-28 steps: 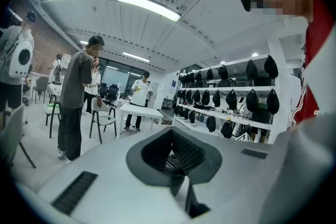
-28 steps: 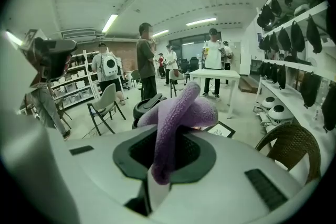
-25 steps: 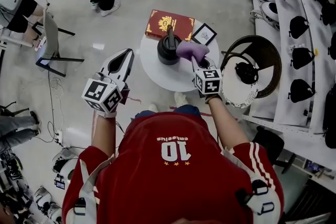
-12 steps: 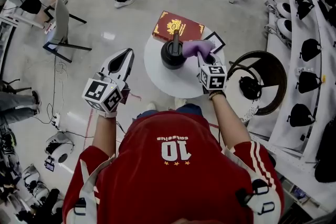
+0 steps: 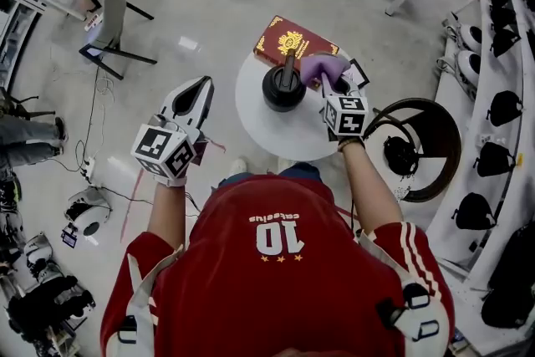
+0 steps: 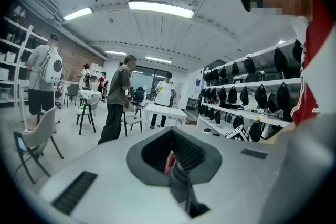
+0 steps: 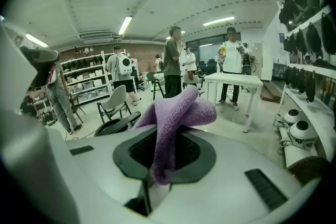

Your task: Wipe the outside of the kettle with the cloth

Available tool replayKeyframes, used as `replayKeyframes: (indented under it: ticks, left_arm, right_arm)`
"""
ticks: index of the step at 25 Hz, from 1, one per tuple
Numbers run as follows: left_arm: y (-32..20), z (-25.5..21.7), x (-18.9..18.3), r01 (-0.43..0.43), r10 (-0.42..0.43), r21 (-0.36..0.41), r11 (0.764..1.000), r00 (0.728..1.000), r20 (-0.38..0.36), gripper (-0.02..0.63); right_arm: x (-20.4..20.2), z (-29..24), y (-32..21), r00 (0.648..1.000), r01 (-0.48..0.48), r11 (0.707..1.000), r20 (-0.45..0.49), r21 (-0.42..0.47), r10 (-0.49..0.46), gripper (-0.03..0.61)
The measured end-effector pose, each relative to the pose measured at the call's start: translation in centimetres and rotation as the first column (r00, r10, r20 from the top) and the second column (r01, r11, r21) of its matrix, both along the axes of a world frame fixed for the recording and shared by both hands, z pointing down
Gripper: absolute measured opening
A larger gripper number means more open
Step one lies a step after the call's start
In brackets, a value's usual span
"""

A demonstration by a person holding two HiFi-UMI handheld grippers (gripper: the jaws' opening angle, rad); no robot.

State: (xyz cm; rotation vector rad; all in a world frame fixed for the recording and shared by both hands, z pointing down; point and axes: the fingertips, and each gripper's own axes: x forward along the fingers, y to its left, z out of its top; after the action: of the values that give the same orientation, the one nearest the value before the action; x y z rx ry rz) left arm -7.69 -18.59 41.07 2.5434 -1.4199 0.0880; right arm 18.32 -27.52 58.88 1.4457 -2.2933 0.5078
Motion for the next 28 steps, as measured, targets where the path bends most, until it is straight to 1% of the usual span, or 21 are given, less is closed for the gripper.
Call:
replayKeyframes:
  ticks: [5,12,17,23,28]
  left_arm:
    - [0.0,0.1,-0.1,0.038,-0.038,-0.003,0.999,0.999,0.006,0.008]
    - [0.0,0.1,0.6,0.059,-0.059,-0.008,0.998,0.998,0.015,0.008]
    - [0.2,0.5,0.7,0.076,-0.076,-0.015,0.997,0.997,0.020,0.008]
    - [0.2,0.7,0.9,0.080,-0.080,-0.019,0.997,0.997,0.019,0.008]
    - [0.3,0.9,1.0,0.068,-0.068,-0.026,0.997,0.998,0.015,0.008]
  right_arm:
    - [0.4,0.3,-1.3,1.000,0.023,1.000,-0.002,-0.003,-0.023,0.058]
    - [-1.6,1.8,-1.5,0.993,0.114,0.993,-0.012,-0.024,-0.115,0.059]
    - [-2.5,3.5,-1.3,0.986,0.163,0.985,-0.021,-0.052,-0.164,0.058]
    - [-3.0,5.9,-0.7,0.971,0.226,0.970,-0.054,-0.095,-0.231,0.058]
    - [-2.9,7.3,0.7,0.963,0.248,0.960,-0.073,-0.130,-0.259,0.058]
